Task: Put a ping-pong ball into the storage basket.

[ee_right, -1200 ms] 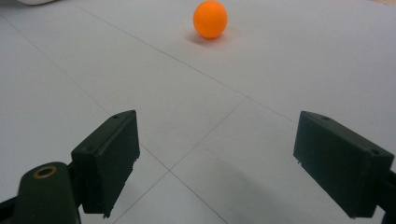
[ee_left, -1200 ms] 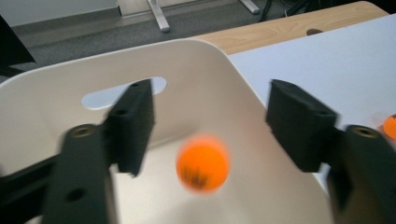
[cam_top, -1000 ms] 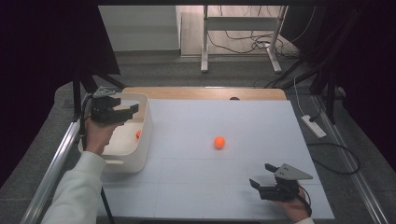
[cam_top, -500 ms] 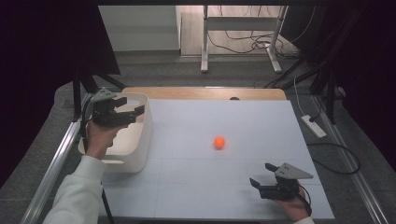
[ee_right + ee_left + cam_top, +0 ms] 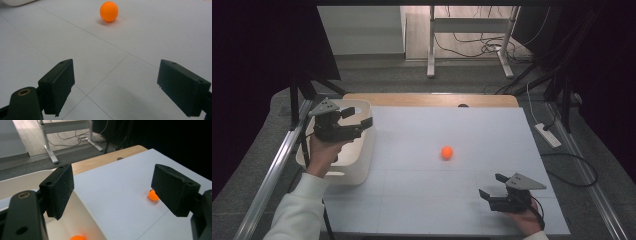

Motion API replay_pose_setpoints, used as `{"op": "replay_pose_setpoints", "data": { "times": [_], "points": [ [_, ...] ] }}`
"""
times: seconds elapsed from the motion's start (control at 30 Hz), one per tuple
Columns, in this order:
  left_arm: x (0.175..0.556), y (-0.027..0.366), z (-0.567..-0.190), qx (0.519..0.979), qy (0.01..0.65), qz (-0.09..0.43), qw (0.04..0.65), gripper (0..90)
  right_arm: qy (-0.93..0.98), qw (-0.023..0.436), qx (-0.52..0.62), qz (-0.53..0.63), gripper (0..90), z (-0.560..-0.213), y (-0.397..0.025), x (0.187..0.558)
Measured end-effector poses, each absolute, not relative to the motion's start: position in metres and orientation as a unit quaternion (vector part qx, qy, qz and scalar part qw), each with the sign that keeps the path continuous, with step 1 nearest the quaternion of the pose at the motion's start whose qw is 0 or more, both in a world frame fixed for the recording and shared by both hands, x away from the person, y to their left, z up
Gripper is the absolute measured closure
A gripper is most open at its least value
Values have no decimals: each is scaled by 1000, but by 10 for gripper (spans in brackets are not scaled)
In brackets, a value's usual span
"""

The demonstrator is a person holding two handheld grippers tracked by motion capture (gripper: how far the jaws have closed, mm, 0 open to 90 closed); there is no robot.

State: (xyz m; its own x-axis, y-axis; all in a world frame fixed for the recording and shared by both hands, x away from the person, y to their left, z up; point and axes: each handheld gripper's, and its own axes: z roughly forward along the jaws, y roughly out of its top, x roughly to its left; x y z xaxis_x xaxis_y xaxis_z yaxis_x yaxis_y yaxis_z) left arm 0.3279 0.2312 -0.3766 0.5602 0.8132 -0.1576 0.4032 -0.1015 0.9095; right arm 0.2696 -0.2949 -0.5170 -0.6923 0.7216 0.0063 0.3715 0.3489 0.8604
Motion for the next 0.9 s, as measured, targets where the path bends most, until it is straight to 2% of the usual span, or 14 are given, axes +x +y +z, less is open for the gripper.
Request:
{"op": "replay_pose_setpoints", "data": {
  "times": [0.9],
  "points": [
    [316, 201, -378, 724, 384, 191, 541, 210, 802, 194, 335, 455, 146, -517, -293, 268]
  ]
}}
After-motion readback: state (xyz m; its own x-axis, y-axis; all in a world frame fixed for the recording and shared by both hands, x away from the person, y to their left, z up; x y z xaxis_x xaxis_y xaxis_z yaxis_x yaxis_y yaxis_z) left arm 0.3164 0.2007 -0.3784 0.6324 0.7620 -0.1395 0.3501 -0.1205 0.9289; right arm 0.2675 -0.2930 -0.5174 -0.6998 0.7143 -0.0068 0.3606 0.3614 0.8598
